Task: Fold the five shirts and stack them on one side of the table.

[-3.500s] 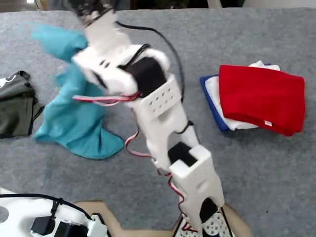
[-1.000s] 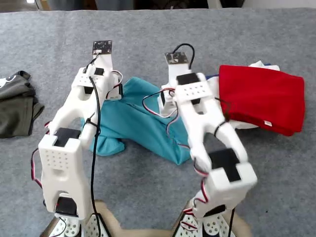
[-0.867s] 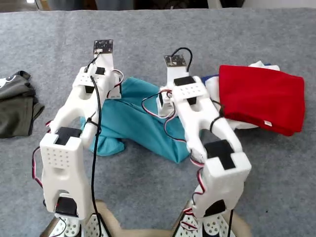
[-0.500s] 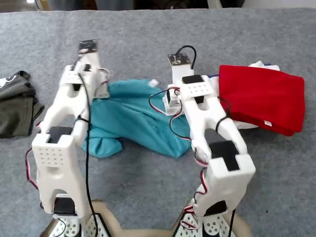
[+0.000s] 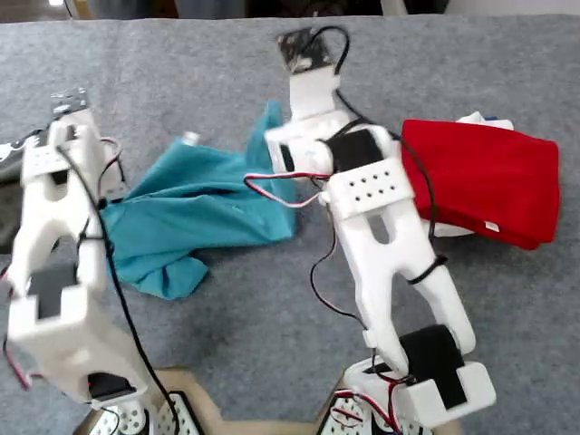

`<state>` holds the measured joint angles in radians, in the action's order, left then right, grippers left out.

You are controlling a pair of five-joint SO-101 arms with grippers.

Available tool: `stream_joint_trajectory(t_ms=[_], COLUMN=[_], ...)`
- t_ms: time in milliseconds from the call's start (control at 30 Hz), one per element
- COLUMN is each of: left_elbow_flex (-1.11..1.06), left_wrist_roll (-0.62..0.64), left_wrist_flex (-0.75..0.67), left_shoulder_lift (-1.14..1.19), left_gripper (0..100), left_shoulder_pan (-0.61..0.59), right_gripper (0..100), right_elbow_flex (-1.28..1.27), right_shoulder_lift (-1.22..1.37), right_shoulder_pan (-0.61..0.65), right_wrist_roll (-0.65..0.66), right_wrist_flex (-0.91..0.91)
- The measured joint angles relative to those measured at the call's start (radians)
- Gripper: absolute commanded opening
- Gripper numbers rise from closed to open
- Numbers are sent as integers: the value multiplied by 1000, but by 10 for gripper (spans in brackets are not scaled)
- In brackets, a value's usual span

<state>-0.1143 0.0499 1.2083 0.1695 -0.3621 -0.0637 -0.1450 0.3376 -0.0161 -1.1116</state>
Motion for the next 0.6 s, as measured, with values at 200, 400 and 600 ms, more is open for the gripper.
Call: stream_joint_trajectory(t_ms=[200, 400, 600], left_elbow_flex=[-336, -488, -491], left_wrist_roll=[-81, -226, -293], left_wrist_flex=[5, 121, 299], left_shoulder_lift=[-374, -786, -1135], left_gripper=[28, 29, 29], left_shoulder_pan=[-115, -345, -408], right_gripper=[15, 15, 15], right_elbow_flex=[213, 348, 391], right_shoulder_lift=[-2, -2, -2], right_shoulder_pan=[78, 196, 221], right_wrist_roll=[-37, -38, -38], right_wrist_flex=[-71, -98, -98])
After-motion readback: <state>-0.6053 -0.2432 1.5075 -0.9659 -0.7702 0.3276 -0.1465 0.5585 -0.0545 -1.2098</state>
